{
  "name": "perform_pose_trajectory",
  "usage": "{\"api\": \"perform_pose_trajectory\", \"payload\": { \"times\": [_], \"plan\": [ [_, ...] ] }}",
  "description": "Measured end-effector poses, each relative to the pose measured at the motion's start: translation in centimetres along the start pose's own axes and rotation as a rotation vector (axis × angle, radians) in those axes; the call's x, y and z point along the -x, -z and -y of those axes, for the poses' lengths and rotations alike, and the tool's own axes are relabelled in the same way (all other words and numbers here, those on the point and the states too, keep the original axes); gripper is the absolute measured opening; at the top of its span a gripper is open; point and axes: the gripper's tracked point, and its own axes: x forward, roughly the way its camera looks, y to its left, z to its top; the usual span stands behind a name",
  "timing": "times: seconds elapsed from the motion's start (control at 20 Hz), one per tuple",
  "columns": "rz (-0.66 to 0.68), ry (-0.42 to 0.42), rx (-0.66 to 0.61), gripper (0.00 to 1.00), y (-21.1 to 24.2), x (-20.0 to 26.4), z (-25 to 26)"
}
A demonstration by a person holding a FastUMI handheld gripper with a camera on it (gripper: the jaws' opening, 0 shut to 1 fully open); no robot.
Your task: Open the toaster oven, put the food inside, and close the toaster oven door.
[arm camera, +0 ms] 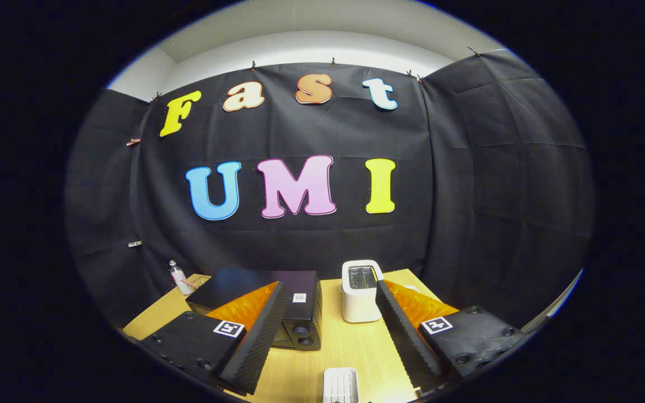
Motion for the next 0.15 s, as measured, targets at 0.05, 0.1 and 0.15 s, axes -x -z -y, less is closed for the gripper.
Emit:
{"api": "perform_pose_trajectory", "payload": {
  "times": [0.05,0.1,0.15],
  "plan": [
    [-0.006,-0.011,0.003,0.98,0.25,-0.38,0.04],
    [-0.011,-0.021,0.008,0.98,0.49,-0.78,0.00],
    [-0.014,-0.035,0.009,0.98,0.52,-1.17,-0.14]
  ]
}}
